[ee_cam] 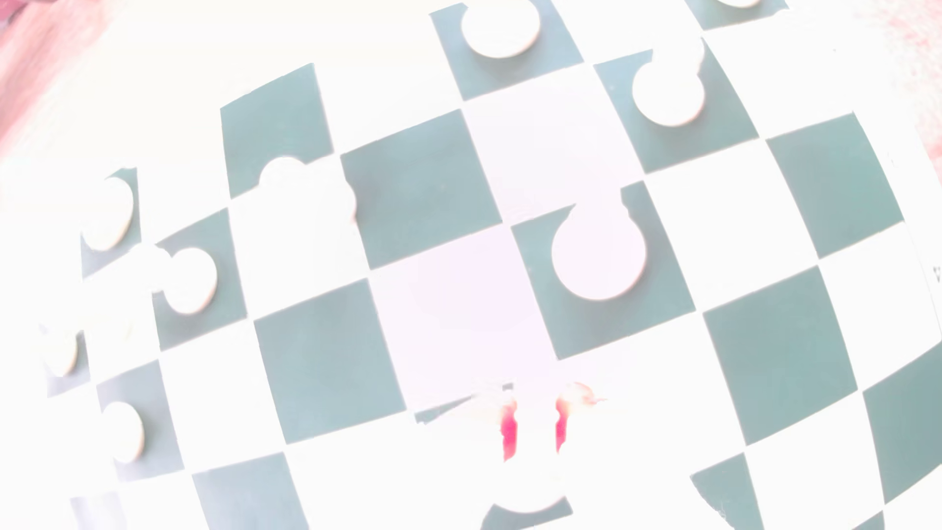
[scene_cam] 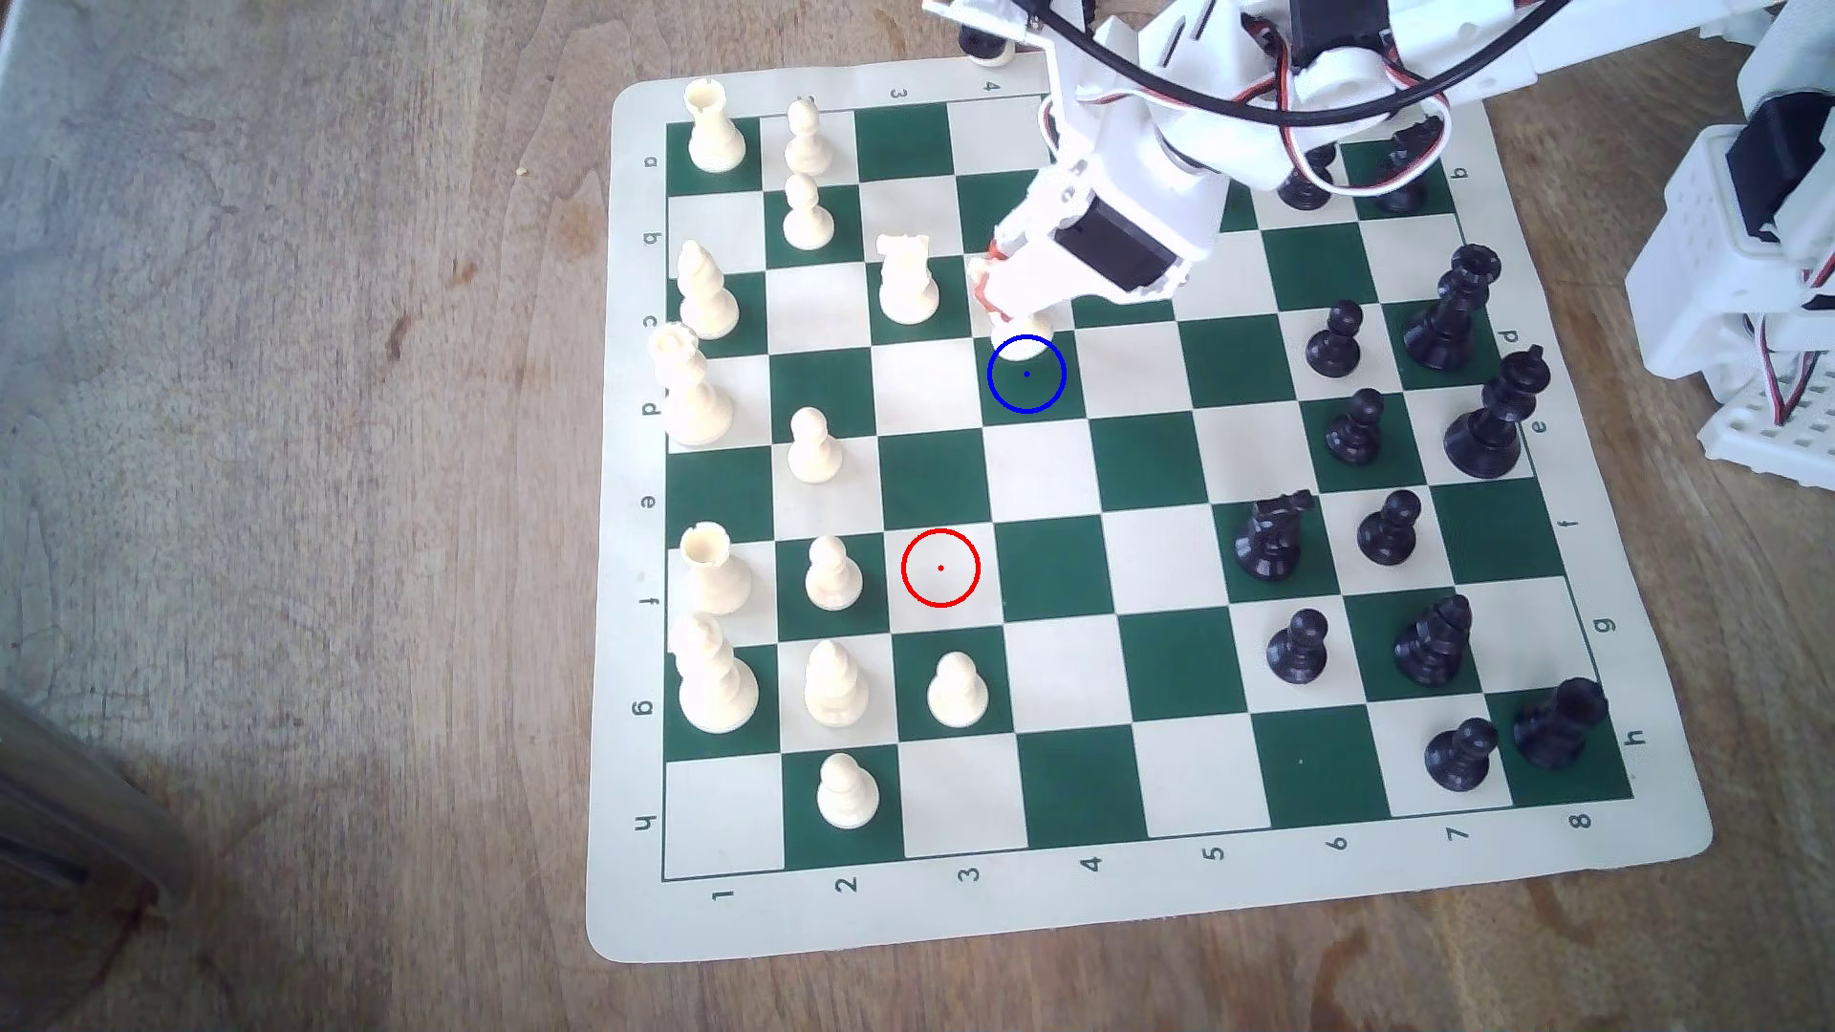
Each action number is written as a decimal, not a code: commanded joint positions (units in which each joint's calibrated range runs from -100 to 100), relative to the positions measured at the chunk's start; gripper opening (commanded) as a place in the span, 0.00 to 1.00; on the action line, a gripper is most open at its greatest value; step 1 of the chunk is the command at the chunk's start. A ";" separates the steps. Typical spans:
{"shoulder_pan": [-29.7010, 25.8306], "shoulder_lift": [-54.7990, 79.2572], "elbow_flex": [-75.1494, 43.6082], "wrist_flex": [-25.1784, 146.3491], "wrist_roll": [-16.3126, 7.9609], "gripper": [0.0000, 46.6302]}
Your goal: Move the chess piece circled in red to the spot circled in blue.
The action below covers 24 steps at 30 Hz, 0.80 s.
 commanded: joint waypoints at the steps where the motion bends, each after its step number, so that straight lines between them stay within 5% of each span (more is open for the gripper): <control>1: 0.35 -3.84 1.98 -4.33 -0.29 0.01; 24: -1.29 -2.06 3.70 -6.87 -0.54 0.02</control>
